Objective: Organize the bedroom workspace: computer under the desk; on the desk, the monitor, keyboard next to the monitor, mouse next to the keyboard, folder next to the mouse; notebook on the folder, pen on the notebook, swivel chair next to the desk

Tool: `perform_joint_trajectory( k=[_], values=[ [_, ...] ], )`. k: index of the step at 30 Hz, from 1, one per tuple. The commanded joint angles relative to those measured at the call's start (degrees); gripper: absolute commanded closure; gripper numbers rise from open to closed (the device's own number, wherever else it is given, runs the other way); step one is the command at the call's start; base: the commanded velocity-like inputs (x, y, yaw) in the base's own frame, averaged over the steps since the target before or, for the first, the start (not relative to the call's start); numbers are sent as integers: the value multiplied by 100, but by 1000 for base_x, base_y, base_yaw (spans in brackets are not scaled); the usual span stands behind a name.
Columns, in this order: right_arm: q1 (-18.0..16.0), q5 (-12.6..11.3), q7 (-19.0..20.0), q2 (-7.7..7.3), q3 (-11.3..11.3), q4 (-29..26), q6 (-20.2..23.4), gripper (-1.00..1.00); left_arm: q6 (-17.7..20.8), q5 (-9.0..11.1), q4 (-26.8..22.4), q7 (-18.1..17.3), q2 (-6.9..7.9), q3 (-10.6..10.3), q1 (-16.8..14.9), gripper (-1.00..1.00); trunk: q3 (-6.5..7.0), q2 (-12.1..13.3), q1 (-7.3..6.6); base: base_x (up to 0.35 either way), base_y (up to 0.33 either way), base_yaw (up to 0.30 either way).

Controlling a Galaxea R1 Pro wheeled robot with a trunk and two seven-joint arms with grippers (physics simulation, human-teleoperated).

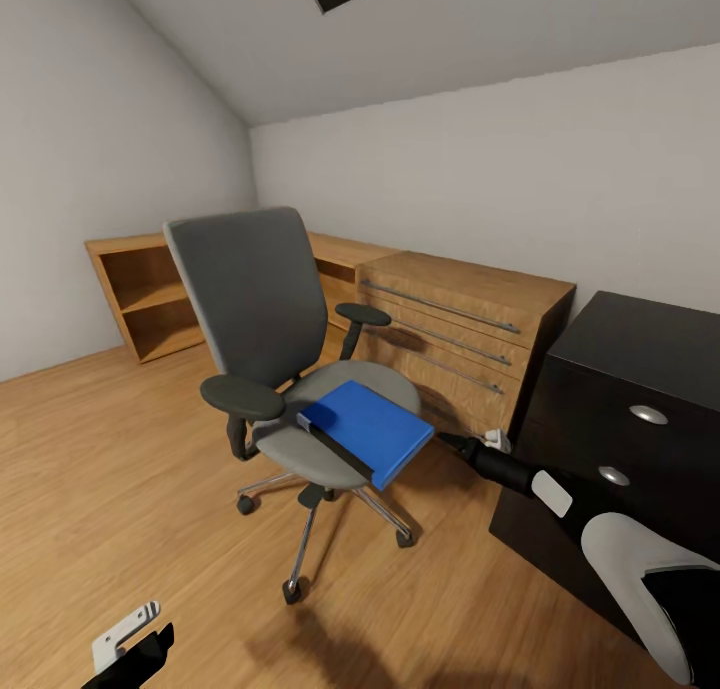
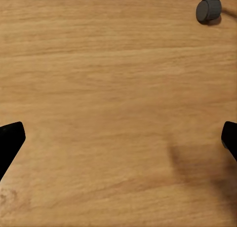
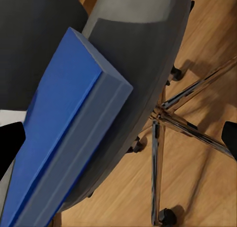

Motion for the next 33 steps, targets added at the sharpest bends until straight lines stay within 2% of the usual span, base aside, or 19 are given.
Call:
perform_joint_trajectory(
  k=[1, 3, 9, 33],
  values=[
    [-3, -60, 10, -4, 34, -2, 43, -100, 23, 59, -11, 31, 1, -4, -1, -100, -6, -2, -1, 0, 0, 0],
    [-3, -60, 18, -4, 34, -1, 44, -100, 22, 59, -9, 31, 1, -4, -2, -100, -6, -2, -1, 0, 0, 0],
    [-3, -59, 30, -4, 36, 0, 46, -100, 21, 59, -10, 27, 1, -4, -3, -100, 102, 238, -133, 0, 0, 0],
    [-3, -59, 33, 8, 39, 93, 47, -100, 21, 59, -7, 23, 1, -4, -3, -100, 102, 238, -133, 9, 11, 0]
  ],
)
